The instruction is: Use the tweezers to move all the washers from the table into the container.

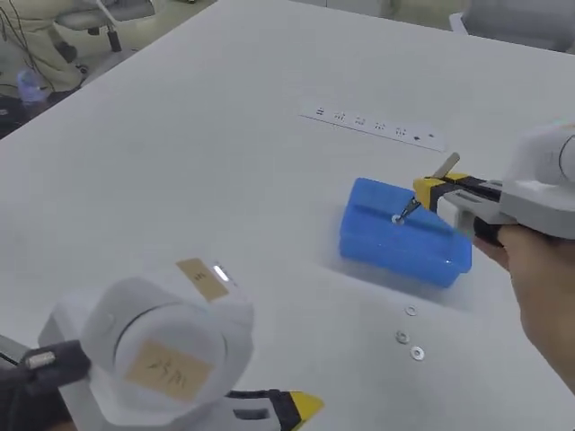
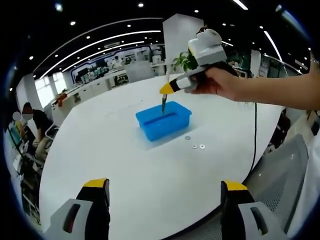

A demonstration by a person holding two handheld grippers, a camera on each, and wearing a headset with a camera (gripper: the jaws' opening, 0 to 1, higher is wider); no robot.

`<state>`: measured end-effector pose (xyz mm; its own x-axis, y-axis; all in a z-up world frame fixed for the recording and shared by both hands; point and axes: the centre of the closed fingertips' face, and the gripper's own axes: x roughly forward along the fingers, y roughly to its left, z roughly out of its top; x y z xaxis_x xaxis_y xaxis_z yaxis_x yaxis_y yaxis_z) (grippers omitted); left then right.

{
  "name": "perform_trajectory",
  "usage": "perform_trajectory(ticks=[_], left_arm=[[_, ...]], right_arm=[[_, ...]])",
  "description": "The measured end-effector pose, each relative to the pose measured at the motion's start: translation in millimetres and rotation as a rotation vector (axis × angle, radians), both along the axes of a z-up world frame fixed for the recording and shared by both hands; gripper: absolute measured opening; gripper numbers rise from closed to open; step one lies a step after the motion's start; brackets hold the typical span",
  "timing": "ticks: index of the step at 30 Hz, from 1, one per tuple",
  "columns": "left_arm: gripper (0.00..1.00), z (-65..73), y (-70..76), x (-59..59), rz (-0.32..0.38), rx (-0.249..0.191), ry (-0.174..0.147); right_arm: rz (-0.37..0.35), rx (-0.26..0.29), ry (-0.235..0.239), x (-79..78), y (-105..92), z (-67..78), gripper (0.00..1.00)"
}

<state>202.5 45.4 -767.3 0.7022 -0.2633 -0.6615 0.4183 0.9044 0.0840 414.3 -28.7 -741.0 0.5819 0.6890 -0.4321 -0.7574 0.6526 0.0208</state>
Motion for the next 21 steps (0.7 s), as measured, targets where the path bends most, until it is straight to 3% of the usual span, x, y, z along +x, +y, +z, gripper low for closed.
perform_trajectory(ticks=[9, 12, 21], left_arm=[[0.94, -1.1, 2.0, -0.3, 0.002, 0.000, 0.005], [0.95, 0.1, -1.3, -0.1, -0.003, -0.021, 0.001], [0.94, -1.3, -1.0, -0.8, -0.002, -0.013, 0.006]], right_arm=[[-0.039, -0.023, 0.026, 5.8, -3.8, -19.7, 0.01], [-0.040, -0.043, 0.027, 6.1, -2.6, -26.4, 0.01], [-0.030, -0.070, 0.039, 4.6, 2.4, -41.1, 0.01]])
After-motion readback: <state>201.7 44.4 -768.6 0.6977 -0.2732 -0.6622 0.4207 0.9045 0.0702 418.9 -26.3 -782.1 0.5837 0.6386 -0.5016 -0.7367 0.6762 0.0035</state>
